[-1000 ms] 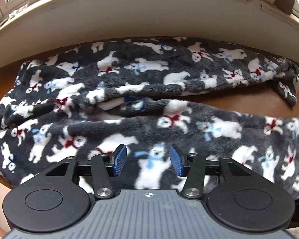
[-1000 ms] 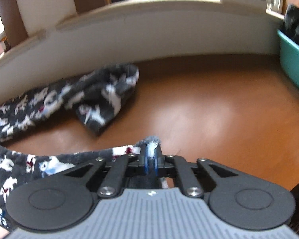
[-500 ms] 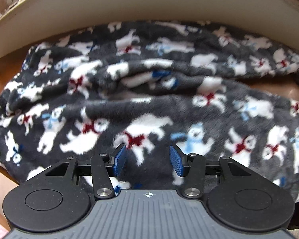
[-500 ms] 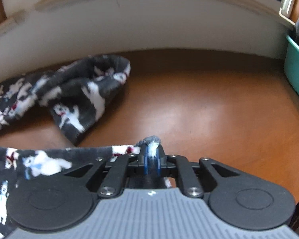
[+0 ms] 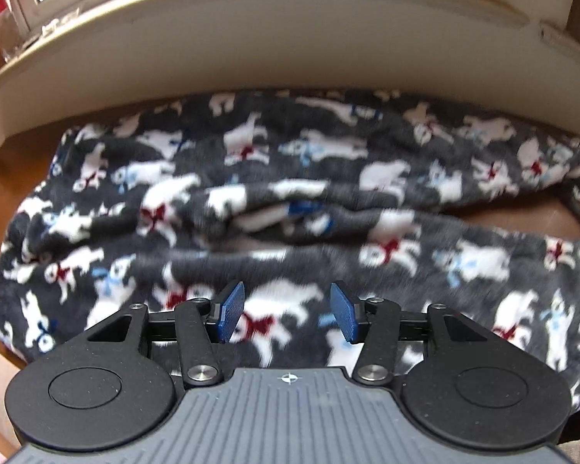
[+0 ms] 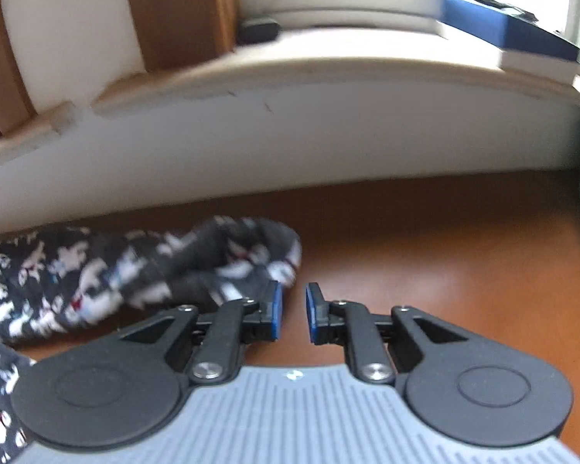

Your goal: Fold clothes

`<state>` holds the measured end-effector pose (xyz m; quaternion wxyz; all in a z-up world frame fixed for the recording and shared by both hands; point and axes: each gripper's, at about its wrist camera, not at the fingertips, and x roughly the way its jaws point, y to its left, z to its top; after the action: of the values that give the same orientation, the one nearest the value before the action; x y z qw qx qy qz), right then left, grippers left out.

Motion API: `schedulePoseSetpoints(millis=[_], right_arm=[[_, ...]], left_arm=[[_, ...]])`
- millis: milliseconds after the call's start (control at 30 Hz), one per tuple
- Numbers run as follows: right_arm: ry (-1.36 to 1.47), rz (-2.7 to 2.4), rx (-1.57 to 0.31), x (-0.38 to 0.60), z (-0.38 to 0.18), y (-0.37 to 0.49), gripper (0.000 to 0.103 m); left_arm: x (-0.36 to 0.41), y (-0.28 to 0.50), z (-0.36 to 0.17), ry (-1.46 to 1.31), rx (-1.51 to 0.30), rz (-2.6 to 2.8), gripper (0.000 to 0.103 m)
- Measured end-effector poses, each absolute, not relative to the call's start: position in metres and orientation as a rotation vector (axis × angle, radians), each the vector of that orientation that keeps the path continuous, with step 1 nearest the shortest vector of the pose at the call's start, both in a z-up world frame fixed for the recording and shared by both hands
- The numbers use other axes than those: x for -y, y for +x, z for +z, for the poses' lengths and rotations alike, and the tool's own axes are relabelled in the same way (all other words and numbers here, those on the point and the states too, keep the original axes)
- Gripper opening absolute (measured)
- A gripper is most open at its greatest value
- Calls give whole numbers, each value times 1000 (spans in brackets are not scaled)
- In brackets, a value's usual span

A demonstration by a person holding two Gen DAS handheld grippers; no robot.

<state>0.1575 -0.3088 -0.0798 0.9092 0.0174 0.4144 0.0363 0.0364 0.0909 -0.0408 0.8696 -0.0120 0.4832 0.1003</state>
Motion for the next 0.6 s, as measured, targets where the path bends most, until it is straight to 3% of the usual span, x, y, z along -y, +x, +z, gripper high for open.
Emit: schedulePoseSetpoints(millis=[200, 267, 300, 600], right_arm=[[-5, 116, -897, 300, -94, 195, 21], [-38, 139, -920, 301, -100, 208, 34], [-50, 143, -925, 301, -102, 213, 35], [27, 215, -989, 319, -122, 246, 38]], left_arm=[[-95, 35, -35, -33, -1009, 243, 58], [-99, 33, -33, -38, -1012, 259, 58], [-101, 31, -33, -41, -1014, 268, 58], [-110, 24, -28, -35, -1026, 317, 58]])
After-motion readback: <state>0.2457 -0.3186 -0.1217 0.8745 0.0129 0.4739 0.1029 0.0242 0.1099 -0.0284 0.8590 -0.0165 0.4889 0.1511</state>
